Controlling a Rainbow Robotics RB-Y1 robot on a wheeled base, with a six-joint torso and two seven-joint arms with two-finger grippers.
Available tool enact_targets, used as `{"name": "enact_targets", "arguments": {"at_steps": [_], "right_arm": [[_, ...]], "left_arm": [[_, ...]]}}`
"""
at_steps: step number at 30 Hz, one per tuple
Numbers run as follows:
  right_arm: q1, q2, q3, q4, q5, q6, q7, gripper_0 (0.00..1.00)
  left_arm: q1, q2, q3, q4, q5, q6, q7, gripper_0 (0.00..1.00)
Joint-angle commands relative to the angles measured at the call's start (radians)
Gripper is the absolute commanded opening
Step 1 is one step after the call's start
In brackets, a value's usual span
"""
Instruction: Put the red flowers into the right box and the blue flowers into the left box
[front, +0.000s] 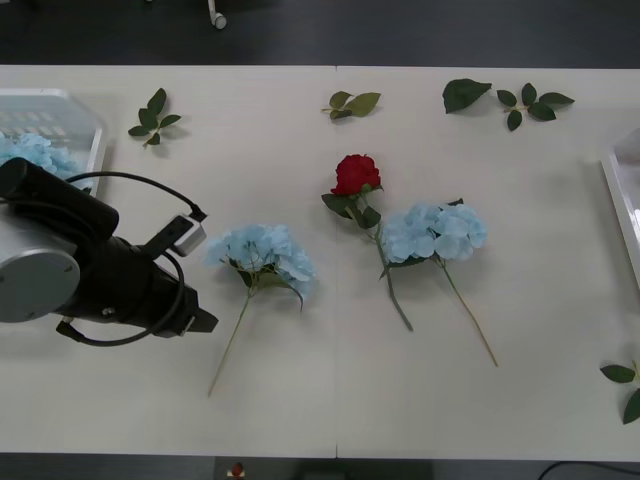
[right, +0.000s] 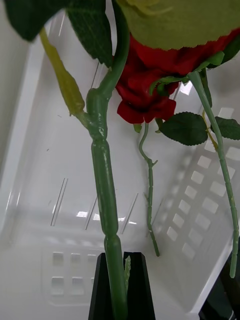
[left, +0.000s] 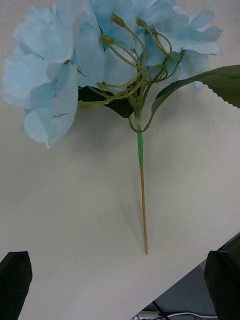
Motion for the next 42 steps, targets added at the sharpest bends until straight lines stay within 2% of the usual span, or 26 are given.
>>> {"name": "enact_targets", "arguments": {"at_steps": [1, 10, 19, 21, 22, 23, 24, 26, 28, 31, 32, 33, 34, 35, 36, 37, 39, 42], "right_arm": [[-0.018, 0.046, -0.007, 0.081, 0.080, -0.050, 0.004, 0.00], [-0.018, 0.106, -0.007, 0.226, 0.178, -0.161, 0.004, 0.00], [-0.018, 0.154, -0.005, 0.295, 0.181, -0.216, 0.002, 0.01], [-0.018, 0.155, -0.007, 0.295, 0.178, -0.216, 0.002, 0.13], [-0.018, 0.155, -0.007, 0.295, 0.173, -0.215, 0.006, 0.31], [-0.018, 0.157, -0.007, 0.295, 0.172, -0.216, 0.007, 0.39], [-0.018, 0.158, -0.007, 0.295, 0.170, -0.216, 0.009, 0.54], [-0.018, 0.158, -0.005, 0.295, 0.166, -0.215, 0.013, 0.71], [-0.019, 0.158, -0.005, 0.290, 0.162, -0.215, 0.018, 0.78], [-0.018, 0.158, -0.007, 0.275, 0.152, -0.215, 0.027, 0.82], [-0.018, 0.158, -0.007, 0.270, 0.144, -0.213, 0.030, 0.83], [-0.019, 0.157, -0.007, 0.264, 0.133, -0.207, 0.033, 0.83], [-0.019, 0.154, -0.007, 0.253, 0.113, -0.195, 0.038, 0.85], [-0.019, 0.151, -0.007, 0.244, 0.100, -0.187, 0.038, 0.85], [-0.019, 0.145, -0.007, 0.221, 0.067, -0.162, 0.041, 0.85], [-0.022, 0.138, -0.010, 0.190, 0.043, -0.133, 0.041, 0.85], [-0.024, 0.131, -0.022, 0.137, 0.004, -0.084, 0.038, 0.85], [-0.028, 0.125, -0.054, 0.022, -0.038, -0.001, 0.029, 0.85]], "left_arm": [[-0.027, 0.014, -0.070, 0.004, -0.052, -0.051, -0.005, 1.00], [-0.104, -0.081, -0.181, 0.153, -0.089, -0.100, 0.018, 1.00], [-0.132, -0.139, -0.242, 0.187, -0.221, -0.115, 0.053, 1.00], [-0.135, -0.145, -0.250, 0.197, -0.233, -0.116, 0.056, 1.00], [-0.141, -0.158, -0.259, 0.217, -0.236, -0.124, 0.059, 1.00], [-0.142, -0.159, -0.261, 0.225, -0.239, -0.129, 0.059, 1.00], [-0.145, -0.169, -0.268, 0.243, -0.242, -0.138, 0.061, 1.00], [-0.155, -0.181, -0.285, 0.274, -0.248, -0.155, 0.062, 1.00], [-0.162, -0.192, -0.302, 0.294, -0.253, -0.175, 0.066, 1.00], [-0.165, -0.204, -0.308, 0.306, -0.261, -0.181, 0.069, 1.00], [-0.165, -0.205, -0.308, 0.305, -0.264, -0.181, 0.070, 0.93], [-0.164, -0.207, -0.310, 0.305, -0.265, -0.181, 0.072, 0.81], [-0.165, -0.207, -0.313, 0.305, -0.267, -0.181, 0.072, 0.58], [-0.165, -0.207, -0.314, 0.306, -0.268, -0.181, 0.073, 0.46], [-0.165, -0.207, -0.316, 0.305, -0.271, -0.181, 0.075, 0.19], [-0.165, -0.207, -0.316, 0.305, -0.274, -0.182, 0.076, 0.05], [-0.165, -0.207, -0.319, 0.306, -0.282, -0.181, 0.076, 0.00], [-0.165, -0.207, -0.323, 0.306, -0.293, -0.184, 0.076, 0.00]]}}
